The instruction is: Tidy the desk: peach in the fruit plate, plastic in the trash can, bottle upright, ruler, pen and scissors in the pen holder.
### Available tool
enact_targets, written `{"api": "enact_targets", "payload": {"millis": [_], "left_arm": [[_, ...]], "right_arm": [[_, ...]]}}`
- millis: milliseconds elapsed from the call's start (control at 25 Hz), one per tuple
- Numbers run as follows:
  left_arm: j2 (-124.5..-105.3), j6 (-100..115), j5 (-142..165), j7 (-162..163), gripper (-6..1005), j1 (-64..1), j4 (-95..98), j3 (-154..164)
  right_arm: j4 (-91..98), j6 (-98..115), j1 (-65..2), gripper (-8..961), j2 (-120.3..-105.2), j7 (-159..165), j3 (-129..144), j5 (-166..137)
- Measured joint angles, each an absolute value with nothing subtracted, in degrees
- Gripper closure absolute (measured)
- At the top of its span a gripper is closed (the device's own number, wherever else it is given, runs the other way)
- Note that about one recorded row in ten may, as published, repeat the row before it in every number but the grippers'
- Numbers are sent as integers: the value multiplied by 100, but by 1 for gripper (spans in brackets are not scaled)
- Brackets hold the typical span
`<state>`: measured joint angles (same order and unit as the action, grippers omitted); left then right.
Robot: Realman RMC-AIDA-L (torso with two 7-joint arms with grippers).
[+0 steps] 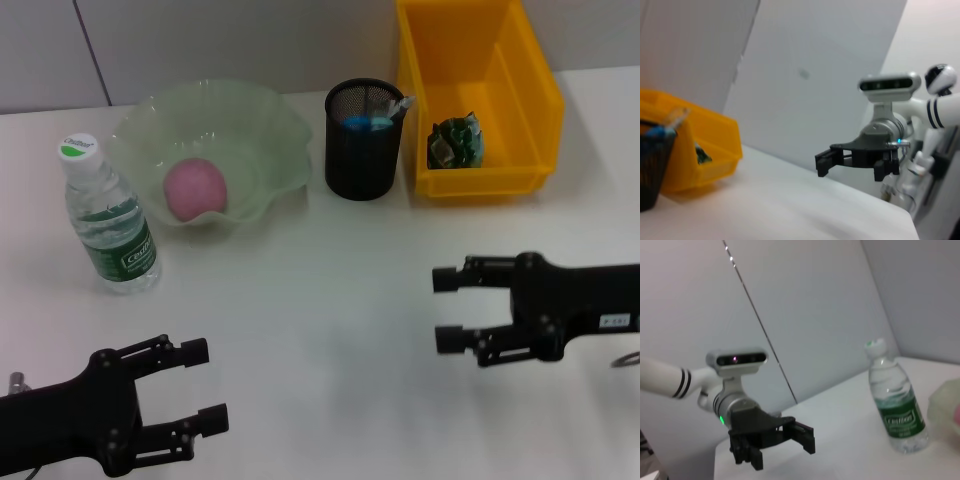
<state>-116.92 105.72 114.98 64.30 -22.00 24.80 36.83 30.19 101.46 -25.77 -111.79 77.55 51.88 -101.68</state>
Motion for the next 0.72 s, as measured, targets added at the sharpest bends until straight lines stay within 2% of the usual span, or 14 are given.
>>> {"api": "enact_targets", "payload": {"millis": [320,560,720], "left_arm": [[-11620,10567,11891,6526,191,-2401,2647,3682],[-11582,10430,11915,6475,191,-2408,2662,3682],[-11577,10337,11918,6473,191,-2421,2670,3682]], "right_arm": [[3108,9854,-2550,136,-11474,7554,5202,-10666],[3109,9607,-2520,137,-11601,7353,5205,-10771],[3110,9575,-2526,136,-11626,7286,5207,-10774]]}}
